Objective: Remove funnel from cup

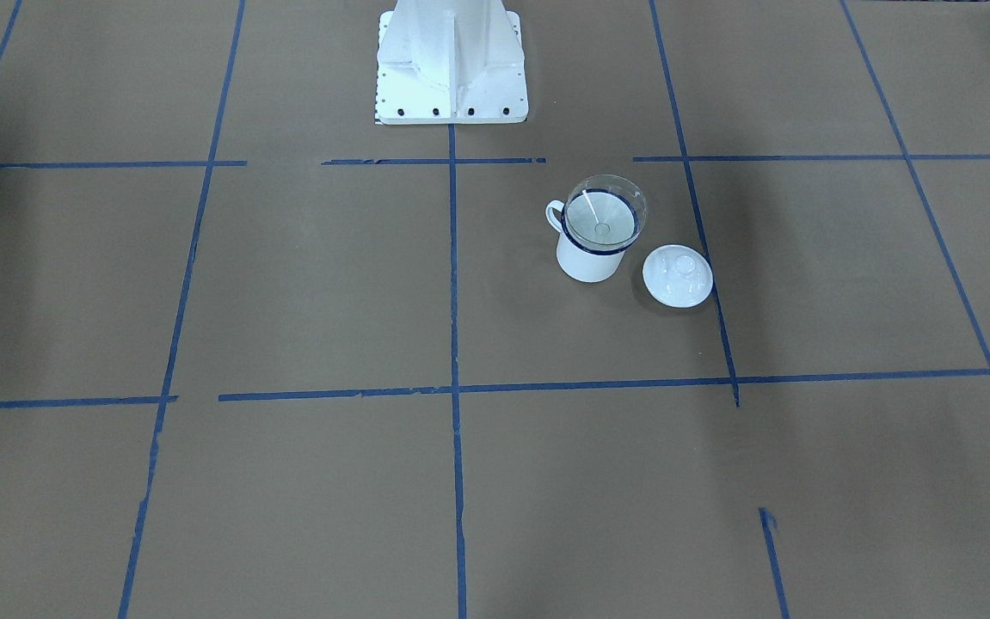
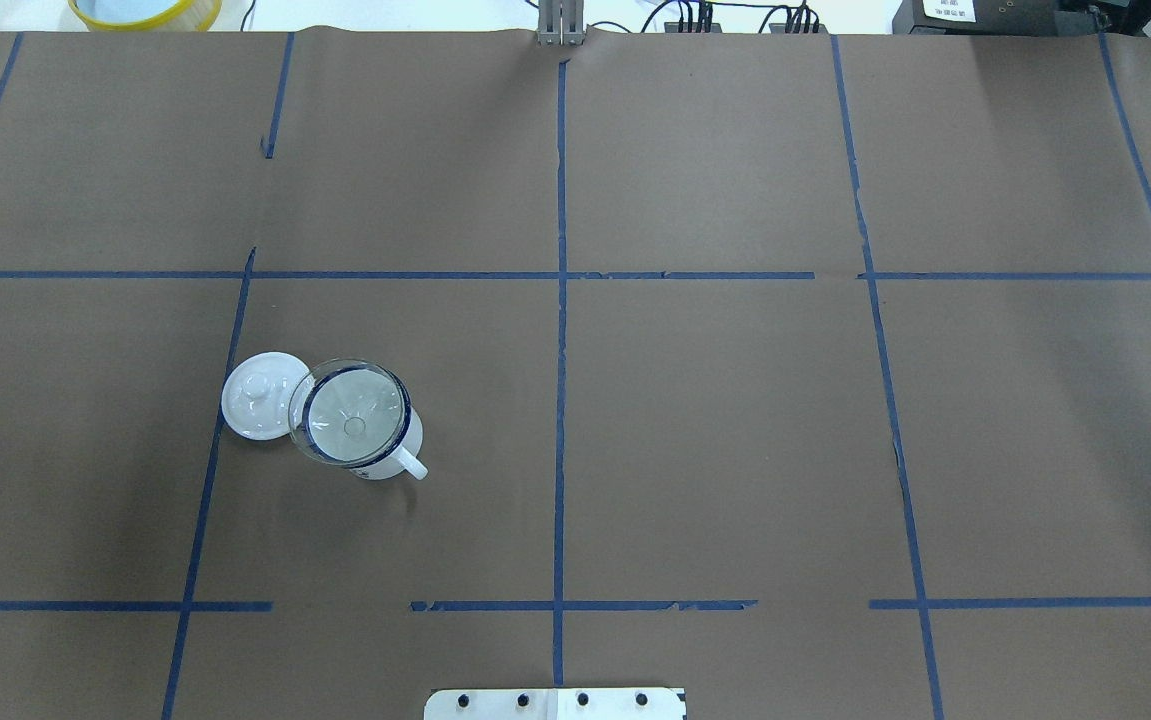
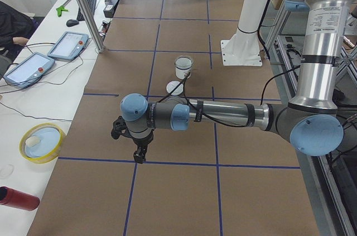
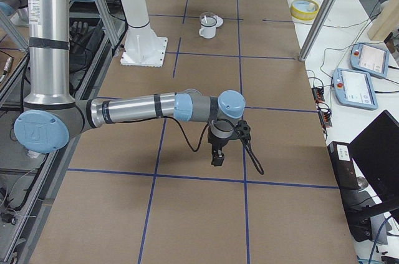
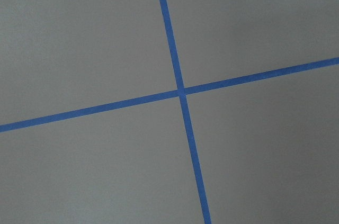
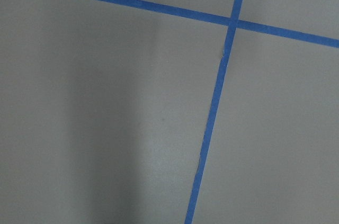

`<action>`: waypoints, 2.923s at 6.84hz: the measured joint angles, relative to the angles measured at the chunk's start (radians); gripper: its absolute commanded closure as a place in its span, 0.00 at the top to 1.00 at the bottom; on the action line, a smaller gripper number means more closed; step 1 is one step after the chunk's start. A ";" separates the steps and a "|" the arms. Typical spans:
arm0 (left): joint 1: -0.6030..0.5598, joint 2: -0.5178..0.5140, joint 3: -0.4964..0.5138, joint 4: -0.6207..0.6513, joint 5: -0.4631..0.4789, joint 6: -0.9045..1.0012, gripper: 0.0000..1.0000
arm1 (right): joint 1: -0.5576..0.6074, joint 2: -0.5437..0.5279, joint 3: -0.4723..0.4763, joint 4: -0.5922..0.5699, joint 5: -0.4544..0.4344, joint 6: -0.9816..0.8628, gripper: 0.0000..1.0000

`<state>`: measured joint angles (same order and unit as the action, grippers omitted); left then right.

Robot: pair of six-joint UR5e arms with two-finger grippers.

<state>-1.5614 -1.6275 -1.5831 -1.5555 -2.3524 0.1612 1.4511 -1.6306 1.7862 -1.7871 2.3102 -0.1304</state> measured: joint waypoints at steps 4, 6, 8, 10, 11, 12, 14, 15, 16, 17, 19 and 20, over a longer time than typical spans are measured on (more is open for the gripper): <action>-0.010 -0.019 -0.017 0.011 0.002 -0.014 1.00 | 0.000 0.000 0.000 0.000 0.000 0.000 1.00; -0.010 -0.086 -0.128 0.110 0.008 -0.121 1.00 | 0.000 0.000 0.000 0.000 0.000 0.000 1.00; 0.068 -0.157 -0.375 0.245 0.013 -0.397 1.00 | 0.000 0.000 0.001 0.000 0.000 0.000 1.00; 0.271 -0.183 -0.599 0.272 0.064 -0.714 1.00 | 0.000 0.000 0.001 0.000 0.000 0.000 1.00; 0.392 -0.207 -0.670 0.274 0.130 -0.855 1.00 | 0.000 0.000 0.000 0.000 0.000 0.000 1.00; 0.514 -0.237 -0.709 0.276 0.198 -0.975 1.00 | 0.000 0.000 0.000 0.000 0.000 0.000 1.00; 0.731 -0.312 -0.699 0.281 0.336 -1.160 1.00 | 0.000 0.000 0.000 0.000 0.000 0.000 1.00; 0.807 -0.370 -0.642 0.284 0.377 -1.211 1.00 | 0.000 0.000 0.000 0.000 0.000 0.000 1.00; 0.859 -0.423 -0.569 0.284 0.396 -1.230 1.00 | 0.000 0.000 0.000 0.000 0.000 0.000 1.00; 0.914 -0.466 -0.502 0.281 0.424 -1.251 1.00 | 0.000 0.001 0.000 0.000 0.000 0.000 1.00; 1.019 -0.503 -0.401 0.232 0.538 -1.317 1.00 | 0.000 0.000 0.001 0.000 0.000 0.000 1.00; 1.036 -0.503 -0.357 0.185 0.562 -1.329 0.94 | 0.000 0.000 0.001 0.000 0.000 0.000 1.00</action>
<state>-0.5257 -2.1307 -1.9402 -1.3707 -1.7899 -1.1675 1.4512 -1.6306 1.7870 -1.7872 2.3102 -0.1304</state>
